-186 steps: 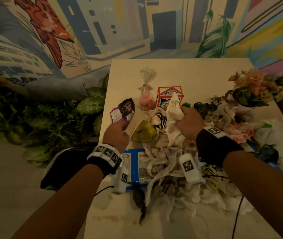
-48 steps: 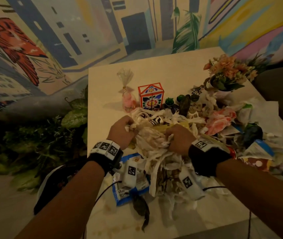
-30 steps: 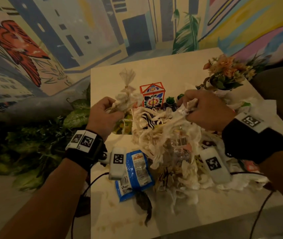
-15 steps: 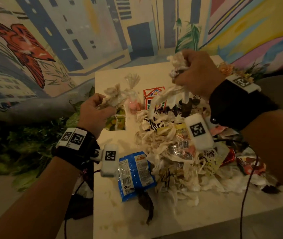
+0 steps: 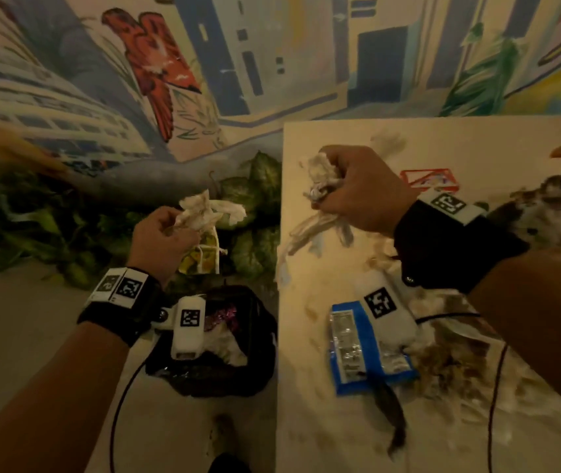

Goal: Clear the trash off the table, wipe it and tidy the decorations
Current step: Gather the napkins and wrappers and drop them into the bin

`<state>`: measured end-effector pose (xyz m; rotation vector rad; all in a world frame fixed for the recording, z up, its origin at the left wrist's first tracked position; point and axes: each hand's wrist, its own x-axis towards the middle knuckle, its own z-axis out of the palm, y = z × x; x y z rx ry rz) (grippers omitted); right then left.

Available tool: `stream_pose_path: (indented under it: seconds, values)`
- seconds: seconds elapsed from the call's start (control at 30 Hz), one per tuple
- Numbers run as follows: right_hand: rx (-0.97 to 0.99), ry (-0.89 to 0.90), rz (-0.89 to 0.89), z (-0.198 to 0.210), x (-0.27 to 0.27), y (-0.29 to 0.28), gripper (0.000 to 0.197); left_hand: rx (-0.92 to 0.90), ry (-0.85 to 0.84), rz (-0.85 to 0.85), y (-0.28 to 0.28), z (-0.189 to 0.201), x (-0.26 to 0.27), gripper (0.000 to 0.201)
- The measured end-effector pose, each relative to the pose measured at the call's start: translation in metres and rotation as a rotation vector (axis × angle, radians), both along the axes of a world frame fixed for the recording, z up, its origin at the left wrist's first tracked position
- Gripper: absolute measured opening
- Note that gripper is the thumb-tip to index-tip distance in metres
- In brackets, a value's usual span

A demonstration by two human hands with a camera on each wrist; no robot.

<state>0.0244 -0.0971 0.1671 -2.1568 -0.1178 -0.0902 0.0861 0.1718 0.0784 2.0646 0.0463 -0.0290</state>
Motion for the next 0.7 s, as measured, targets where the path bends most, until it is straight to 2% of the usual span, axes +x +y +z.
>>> stream_pose_path:
  seconds: [0.17, 0.27, 0.47, 0.57, 0.63, 0.7]
  values:
    - [0.051, 0.174, 0.052, -0.053, 0.041, 0.091, 0.038, 0.256, 0.141, 0.008, 0.075, -0.067, 0.021, 0.013]
    - [0.05, 0.338, 0.052, -0.105, 0.062, 0.141, 0.012, 0.336, 0.249, -0.046, 0.112, -0.122, 0.029, 0.011]
    - [0.01, 0.688, -0.079, -0.23, 0.089, 0.2, 0.049, 0.427, 0.424, -0.158, 0.142, -0.214, 0.038, 0.008]
    - [0.029, 0.747, -0.161, -0.276, 0.089, 0.217, 0.054, 0.471, 0.492, -0.215, 0.148, -0.255, 0.039, 0.003]
    - [0.024, 0.797, -0.184, -0.298, 0.088, 0.226, 0.055, 0.483, 0.532, -0.246, 0.153, -0.279, 0.041, 0.008]
    - [-0.002, 0.86, -0.164, -0.318, 0.087, 0.23, 0.045, 0.527, 0.561, -0.28, 0.157, -0.301, 0.042, 0.009]
